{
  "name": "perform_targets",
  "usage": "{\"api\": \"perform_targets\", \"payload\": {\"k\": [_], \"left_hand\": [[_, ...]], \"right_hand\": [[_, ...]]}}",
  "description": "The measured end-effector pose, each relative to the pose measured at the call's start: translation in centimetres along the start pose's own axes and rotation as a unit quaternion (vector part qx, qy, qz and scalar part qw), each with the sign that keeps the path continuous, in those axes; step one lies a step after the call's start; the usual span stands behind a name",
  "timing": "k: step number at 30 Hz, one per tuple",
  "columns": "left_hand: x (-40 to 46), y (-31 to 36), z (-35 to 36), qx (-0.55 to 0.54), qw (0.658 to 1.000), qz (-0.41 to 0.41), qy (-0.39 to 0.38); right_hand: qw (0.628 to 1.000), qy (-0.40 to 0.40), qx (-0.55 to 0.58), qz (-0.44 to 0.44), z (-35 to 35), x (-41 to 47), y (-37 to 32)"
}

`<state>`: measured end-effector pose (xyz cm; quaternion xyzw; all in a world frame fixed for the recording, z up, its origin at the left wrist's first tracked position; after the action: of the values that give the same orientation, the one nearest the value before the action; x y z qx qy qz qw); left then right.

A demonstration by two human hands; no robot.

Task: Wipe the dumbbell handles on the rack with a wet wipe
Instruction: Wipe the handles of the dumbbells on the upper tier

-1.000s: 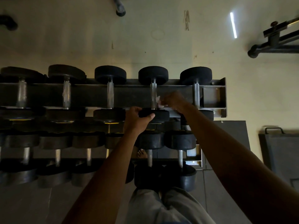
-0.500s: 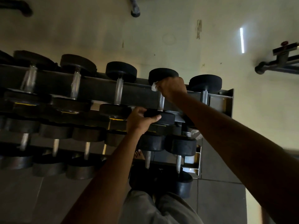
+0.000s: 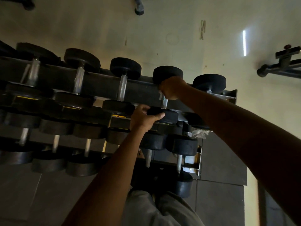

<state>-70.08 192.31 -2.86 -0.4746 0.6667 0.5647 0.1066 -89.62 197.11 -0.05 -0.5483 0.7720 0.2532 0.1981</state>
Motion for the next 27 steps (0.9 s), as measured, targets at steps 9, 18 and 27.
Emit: {"api": "perform_targets", "payload": {"k": [9,18,27], "left_hand": [[0.3,-0.3,-0.1,-0.001,1.0,0.001,-0.016],[0.8,-0.2,-0.1,0.025,1.0,-0.002,-0.017],[0.1,0.2,-0.1,0.046,0.999,0.01,-0.009]], "right_hand": [[0.994,-0.097,0.041,-0.037,-0.1,0.2,-1.3],[0.978,-0.121,0.166,-0.039,2.4,0.4,-3.0],[0.926,-0.012,0.376,0.002,2.1,-2.4,-1.2]]}}
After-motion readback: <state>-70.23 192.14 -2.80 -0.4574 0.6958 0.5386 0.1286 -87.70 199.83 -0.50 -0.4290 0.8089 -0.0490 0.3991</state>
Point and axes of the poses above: each hand's wrist, its own x-axis towards the middle knuckle, its own z-axis out of the palm, y = z × x, the point moved 5 cm from there along x, towards the middle knuckle, and after that the axes turned 4 degrees about -z, right-handed, at the moved point
